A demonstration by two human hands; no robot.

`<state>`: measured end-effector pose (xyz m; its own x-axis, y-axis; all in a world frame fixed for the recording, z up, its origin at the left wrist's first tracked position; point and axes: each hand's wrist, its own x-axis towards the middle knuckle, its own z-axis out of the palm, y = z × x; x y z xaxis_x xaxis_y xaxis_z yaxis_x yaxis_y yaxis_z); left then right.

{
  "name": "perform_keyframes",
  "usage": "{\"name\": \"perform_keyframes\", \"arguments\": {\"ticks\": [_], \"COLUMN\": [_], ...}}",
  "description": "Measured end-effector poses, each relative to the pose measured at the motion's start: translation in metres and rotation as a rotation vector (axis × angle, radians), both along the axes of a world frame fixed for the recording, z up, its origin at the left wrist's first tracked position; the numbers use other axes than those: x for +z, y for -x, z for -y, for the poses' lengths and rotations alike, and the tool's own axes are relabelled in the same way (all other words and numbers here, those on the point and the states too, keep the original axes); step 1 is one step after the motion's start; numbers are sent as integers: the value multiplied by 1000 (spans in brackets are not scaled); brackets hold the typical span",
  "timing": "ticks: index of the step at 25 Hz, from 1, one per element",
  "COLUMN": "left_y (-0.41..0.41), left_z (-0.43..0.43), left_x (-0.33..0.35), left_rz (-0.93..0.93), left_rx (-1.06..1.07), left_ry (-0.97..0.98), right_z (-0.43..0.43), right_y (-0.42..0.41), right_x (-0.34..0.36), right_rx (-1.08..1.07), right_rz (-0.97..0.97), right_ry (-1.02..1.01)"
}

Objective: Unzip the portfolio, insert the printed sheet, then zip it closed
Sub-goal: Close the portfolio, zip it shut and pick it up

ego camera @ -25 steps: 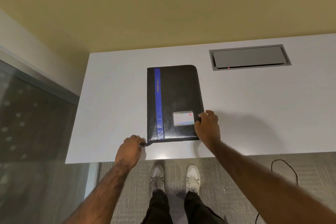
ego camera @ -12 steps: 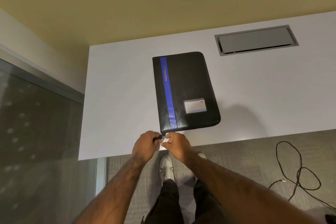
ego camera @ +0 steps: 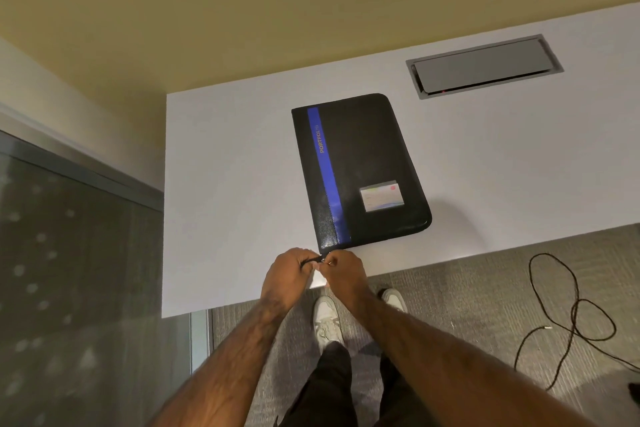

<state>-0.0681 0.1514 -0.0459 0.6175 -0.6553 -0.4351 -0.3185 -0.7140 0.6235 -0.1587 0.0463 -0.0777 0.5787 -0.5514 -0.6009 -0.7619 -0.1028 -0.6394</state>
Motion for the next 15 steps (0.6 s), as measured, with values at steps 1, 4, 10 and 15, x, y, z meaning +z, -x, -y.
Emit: {"name": "perform_keyframes", "arguments": {"ticks": [1, 4, 10, 15], "left_y": [-1, -3, -9, -10], "left_z": [0, 1, -1, -2], "left_x": [0, -1, -1, -2], "left_rz": [-9, -10, 49, 178], "left_rx": [3, 2, -33, -82], "left_ry": [5, 5, -39, -97], "right_z": [-2, -7, -3, 5], "right_y": [0, 0, -1, 3], "right_x": [-1, -4, -5, -3], "right_rx": [-30, -130, -10, 161], "right_rz": [4, 20, -37, -128], "right_ry": [-1, -45, 48, 425]}}
